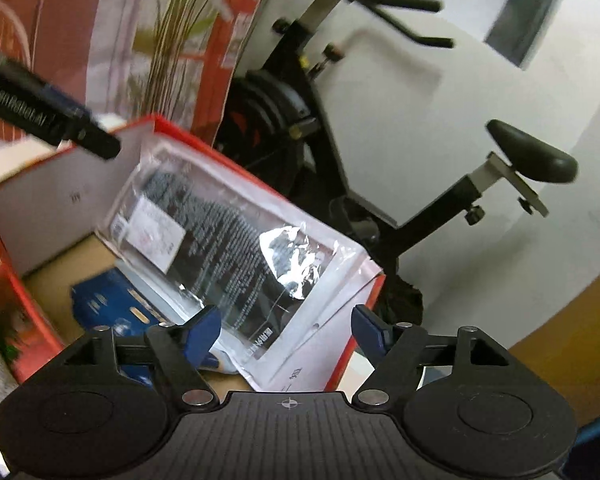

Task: Organize soft objects
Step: 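Lower the packaged item into the red box and open the right gripper, then move the right gripper to the grey mesh cloth and grasp it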

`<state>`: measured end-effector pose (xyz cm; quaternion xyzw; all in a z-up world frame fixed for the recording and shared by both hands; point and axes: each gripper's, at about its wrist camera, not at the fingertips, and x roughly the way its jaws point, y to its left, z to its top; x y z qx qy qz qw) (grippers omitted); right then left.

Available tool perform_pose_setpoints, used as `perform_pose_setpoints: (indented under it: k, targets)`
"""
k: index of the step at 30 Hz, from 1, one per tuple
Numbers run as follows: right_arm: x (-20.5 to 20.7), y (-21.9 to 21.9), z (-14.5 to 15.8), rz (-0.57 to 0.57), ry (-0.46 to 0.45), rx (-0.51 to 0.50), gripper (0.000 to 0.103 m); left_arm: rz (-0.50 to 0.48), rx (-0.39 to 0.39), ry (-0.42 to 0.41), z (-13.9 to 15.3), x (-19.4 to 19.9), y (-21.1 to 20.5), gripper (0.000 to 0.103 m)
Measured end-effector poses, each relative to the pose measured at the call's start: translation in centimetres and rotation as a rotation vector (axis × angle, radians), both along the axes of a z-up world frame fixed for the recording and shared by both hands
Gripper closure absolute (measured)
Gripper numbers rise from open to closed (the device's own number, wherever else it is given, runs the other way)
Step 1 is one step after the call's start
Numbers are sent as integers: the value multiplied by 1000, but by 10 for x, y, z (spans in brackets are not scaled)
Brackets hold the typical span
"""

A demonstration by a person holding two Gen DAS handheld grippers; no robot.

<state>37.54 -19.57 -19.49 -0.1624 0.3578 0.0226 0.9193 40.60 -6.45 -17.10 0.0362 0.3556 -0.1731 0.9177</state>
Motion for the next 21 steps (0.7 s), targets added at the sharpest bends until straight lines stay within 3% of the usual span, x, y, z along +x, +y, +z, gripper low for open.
perform_pose_setpoints:
  k: [5,7,15,21]
  targets:
    - [-36,-2,11,-63,-94,108,20,11,-2,-26,8,-29,9,24]
    - [-51,3,12,-92,-146,121,2,20,8,-31,9,-39,12,9]
    - [-98,9,8,-182,-220,255,0,28,33,-63,10,-79,20,0]
    - [-126,15,-5,-189,-224,347,0,40,64,-117,8,-113,26,0]
